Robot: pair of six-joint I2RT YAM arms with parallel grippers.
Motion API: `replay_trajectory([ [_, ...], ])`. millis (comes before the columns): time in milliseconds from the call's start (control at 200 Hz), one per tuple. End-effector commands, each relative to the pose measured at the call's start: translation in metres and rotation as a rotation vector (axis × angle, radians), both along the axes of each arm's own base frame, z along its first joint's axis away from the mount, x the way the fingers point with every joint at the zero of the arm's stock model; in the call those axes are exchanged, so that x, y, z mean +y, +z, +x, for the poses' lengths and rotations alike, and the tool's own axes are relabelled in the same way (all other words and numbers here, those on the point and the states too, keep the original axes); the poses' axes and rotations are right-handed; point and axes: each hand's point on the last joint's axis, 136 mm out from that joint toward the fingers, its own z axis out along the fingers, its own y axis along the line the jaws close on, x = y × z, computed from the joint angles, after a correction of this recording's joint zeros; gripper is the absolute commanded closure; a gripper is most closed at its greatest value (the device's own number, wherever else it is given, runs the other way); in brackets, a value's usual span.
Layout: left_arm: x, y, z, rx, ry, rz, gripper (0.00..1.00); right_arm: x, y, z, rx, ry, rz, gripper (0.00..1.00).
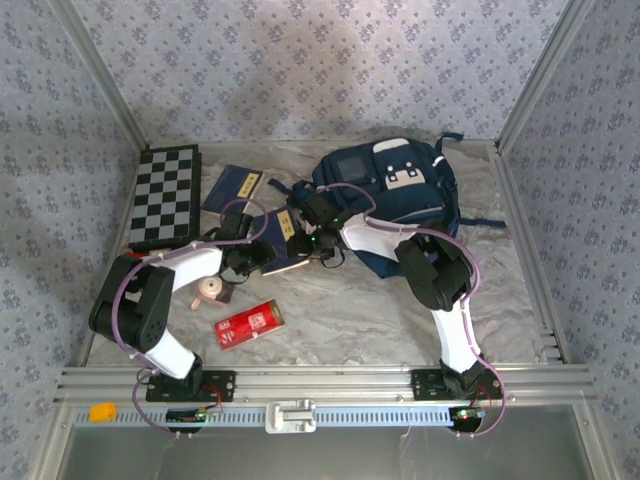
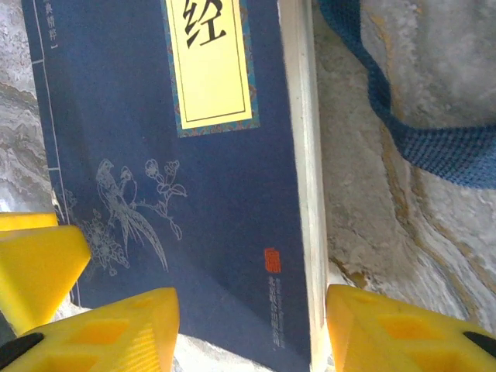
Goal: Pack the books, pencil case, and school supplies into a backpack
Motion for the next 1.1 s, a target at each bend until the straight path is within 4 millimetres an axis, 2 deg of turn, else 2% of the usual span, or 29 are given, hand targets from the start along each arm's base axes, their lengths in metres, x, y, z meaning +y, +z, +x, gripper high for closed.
replay_trajectory([
  [0,-0.004,-0.007,-0.002,0.017,-0.016,-0.021,0.54,0.010,0.001,-0.002,0.033,0.015,0.023,0.46],
  [325,0.005,-0.012,-0.004,0.029,-0.008,0.039,0.57,0.017,0.047,-0.006,-0.012,0.047,0.076,0.47],
  [625,0.007,-0.012,-0.004,0.028,-0.012,0.054,0.57,0.016,0.059,-0.010,-0.035,0.092,0.094,0.52],
  [899,0.006,-0.011,-0.004,0.026,-0.018,0.056,0.57,0.004,0.051,-0.009,-0.038,0.081,0.060,0.58],
  [1094,0.002,-0.011,-0.004,0.024,-0.023,0.046,0.57,0.009,0.033,-0.008,0.009,0.089,0.062,0.67],
])
